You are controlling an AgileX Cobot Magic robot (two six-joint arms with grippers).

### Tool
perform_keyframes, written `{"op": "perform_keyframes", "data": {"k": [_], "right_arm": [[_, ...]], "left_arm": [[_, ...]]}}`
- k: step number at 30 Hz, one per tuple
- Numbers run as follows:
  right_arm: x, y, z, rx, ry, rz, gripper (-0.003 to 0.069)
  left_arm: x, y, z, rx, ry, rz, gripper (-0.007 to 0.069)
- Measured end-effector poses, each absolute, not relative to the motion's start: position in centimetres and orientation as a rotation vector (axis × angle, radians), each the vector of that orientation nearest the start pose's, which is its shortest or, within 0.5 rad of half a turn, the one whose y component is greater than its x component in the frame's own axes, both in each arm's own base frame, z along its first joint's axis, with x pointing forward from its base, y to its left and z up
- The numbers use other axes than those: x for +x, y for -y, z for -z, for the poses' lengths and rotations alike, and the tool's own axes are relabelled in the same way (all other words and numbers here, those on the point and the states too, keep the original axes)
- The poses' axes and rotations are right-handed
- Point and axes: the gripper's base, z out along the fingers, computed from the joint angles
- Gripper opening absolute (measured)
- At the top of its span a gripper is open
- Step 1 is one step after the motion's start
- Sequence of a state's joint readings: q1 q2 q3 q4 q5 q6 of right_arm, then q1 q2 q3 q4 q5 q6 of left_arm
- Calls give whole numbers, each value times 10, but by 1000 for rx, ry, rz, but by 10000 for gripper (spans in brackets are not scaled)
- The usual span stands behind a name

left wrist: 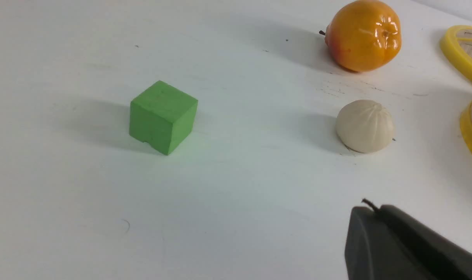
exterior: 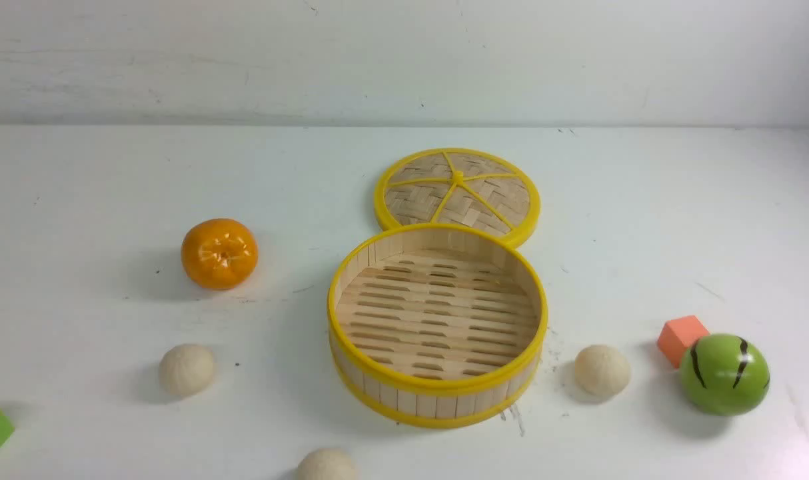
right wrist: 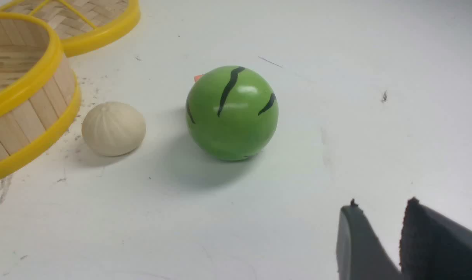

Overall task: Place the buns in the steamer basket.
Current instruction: Use the left arm to grab a steamed stuffed bun

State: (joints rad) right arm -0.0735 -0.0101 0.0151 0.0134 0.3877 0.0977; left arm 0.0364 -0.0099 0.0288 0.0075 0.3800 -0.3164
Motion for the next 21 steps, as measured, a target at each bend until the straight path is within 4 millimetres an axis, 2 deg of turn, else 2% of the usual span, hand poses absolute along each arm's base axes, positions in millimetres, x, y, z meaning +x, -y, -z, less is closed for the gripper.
{"op": "perform_keyframes", "data": {"k": [17, 21], "right_arm": [[52, 3, -174, 169, -1869, -30, 198], [52, 3, -174, 169, -1869, -30, 204]], "left_arm": [[52, -3, -170, -319, -1860, 172, 18], [52, -1, -170, -399, -1848, 258, 21]]}}
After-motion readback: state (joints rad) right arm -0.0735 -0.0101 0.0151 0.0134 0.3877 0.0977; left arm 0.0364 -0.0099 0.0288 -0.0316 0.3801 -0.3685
